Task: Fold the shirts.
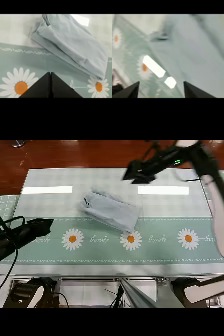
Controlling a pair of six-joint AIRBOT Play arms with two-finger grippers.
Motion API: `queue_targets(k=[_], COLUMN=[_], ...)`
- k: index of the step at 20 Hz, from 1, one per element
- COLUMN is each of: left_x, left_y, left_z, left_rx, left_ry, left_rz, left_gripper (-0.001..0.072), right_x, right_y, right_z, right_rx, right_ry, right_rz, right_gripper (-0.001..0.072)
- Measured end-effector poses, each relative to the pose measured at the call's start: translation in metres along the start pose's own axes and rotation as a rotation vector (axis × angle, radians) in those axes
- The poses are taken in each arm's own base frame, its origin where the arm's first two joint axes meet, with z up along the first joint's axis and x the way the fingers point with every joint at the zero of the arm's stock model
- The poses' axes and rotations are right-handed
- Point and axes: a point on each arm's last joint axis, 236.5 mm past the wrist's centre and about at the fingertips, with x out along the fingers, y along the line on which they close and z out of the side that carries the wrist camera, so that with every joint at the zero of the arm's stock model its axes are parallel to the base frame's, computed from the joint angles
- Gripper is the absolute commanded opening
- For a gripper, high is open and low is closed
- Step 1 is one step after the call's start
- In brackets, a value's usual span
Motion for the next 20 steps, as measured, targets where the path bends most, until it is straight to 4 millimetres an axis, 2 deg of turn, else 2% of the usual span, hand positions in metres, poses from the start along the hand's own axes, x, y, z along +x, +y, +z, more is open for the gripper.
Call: queue_targets(k=[2,4,5,7,9,12,16,20], left_x=[0.005,0.008,0.009,0.01,0.011,0.012,0.018,0.027], left_y=[0.0,0.001,0.001,0.001,0.002,0.002,0.004,0.004], left_z=[-0.004,-0.007,-0.008,-0.009,-0.01,-0.011,-0.014,-0.02], left_rx=[-0.021,-0.031,-0.035,-0.042,-0.043,-0.047,-0.058,-0.086], left_ry=[0.013,0.023,0.027,0.031,0.033,0.037,0.062,0.099], left_rz=[-0.007,-0.008,-0.01,-0.011,-0.011,-0.011,-0.005,-0.008], left_gripper=[0.002,0.002,0.002,0.002,0.002,0.002,0.002,0.002], right_x=[-0.064,-0.112,-0.127,-0.129,-0.103,-0.039,0.028,0.076], right_y=[-0.042,-0.08,-0.099,-0.125,-0.148,-0.153,-0.135,-0.132], right_z=[-0.016,-0.042,-0.061,-0.101,-0.141,-0.179,-0.185,-0.175], right_rx=[0.031,0.107,0.157,0.259,0.378,0.537,0.634,0.675], right_ry=[-0.065,-0.15,-0.192,-0.264,-0.305,-0.306,-0.238,-0.149], right_rz=[-0.206,-0.381,-0.451,-0.506,-0.493,-0.31,-0.069,0.019], right_gripper=[0.0635,0.0635,0.0635,0.0635,0.0634,0.0634,0.0634,0.0633])
